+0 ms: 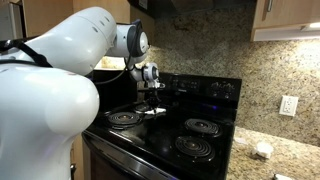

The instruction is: Wipe the stove with the napkin

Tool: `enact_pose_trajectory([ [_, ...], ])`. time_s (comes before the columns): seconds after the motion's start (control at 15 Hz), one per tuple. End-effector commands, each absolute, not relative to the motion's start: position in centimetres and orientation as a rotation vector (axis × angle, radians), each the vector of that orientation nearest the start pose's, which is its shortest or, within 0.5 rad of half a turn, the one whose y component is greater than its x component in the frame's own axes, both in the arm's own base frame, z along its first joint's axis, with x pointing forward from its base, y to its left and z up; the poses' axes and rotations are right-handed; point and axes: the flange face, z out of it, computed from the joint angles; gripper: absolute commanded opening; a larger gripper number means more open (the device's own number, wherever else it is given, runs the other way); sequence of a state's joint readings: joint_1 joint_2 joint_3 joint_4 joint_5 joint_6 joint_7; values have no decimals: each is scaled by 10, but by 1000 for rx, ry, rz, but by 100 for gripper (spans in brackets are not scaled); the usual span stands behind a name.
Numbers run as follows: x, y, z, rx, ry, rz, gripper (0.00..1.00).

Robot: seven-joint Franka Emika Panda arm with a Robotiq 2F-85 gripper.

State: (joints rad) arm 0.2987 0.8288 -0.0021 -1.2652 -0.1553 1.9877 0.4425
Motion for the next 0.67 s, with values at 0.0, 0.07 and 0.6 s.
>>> enact_pose_trajectory([
  [0.0, 675, 181, 236, -3249, 242, 185, 8],
  [0.07, 671, 173, 236, -3236, 271, 195, 8],
  [0.6, 638, 88, 239, -3238, 435, 179, 8],
])
